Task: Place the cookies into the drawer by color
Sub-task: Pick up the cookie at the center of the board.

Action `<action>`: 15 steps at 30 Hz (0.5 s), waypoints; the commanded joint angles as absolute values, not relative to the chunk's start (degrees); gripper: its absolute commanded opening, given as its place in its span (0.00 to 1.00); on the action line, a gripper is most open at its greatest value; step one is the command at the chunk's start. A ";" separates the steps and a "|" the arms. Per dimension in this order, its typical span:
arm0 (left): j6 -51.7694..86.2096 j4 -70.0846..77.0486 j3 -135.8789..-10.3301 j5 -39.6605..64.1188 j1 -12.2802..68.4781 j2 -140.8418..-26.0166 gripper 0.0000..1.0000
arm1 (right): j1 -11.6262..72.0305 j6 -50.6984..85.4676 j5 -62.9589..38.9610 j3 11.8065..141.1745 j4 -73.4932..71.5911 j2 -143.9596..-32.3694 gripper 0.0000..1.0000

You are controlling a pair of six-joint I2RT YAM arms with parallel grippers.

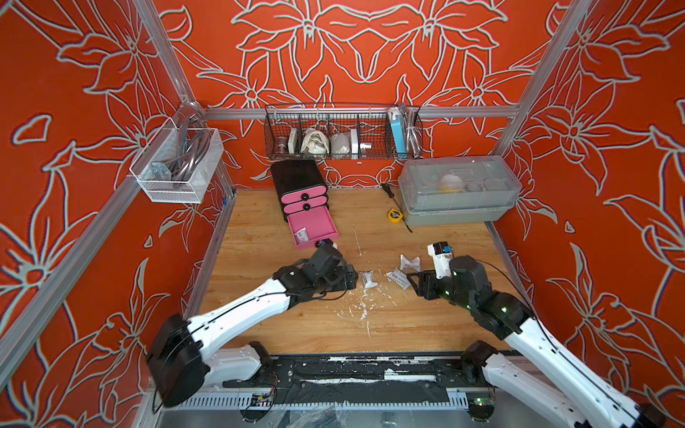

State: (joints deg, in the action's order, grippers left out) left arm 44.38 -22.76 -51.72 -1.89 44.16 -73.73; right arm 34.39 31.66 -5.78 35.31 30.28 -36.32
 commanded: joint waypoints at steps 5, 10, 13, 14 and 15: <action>44.66 -26.54 -65.16 -10.32 47.59 -92.83 0.86 | 34.31 40.04 -5.32 29.36 37.85 -22.78 0.65; 44.38 -28.85 -72.81 -10.74 48.85 -103.66 0.85 | 34.28 38.25 -6.59 30.06 41.34 -22.73 0.66; 46.14 -31.54 -77.21 -12.48 49.65 -109.11 0.82 | 34.28 38.04 -8.64 30.47 42.47 -23.29 0.67; 46.89 -32.57 -78.74 -12.94 49.87 -110.91 0.81 | 34.28 38.25 -9.72 30.30 42.30 -23.34 0.67; 47.43 -33.40 -80.29 -13.34 50.05 -112.54 0.80 | 34.28 38.72 -10.74 30.21 41.94 -23.25 0.67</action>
State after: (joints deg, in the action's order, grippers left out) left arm 45.54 -28.51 -76.95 -10.52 49.30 -109.51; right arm 34.39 38.13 -7.75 30.04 40.49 -23.24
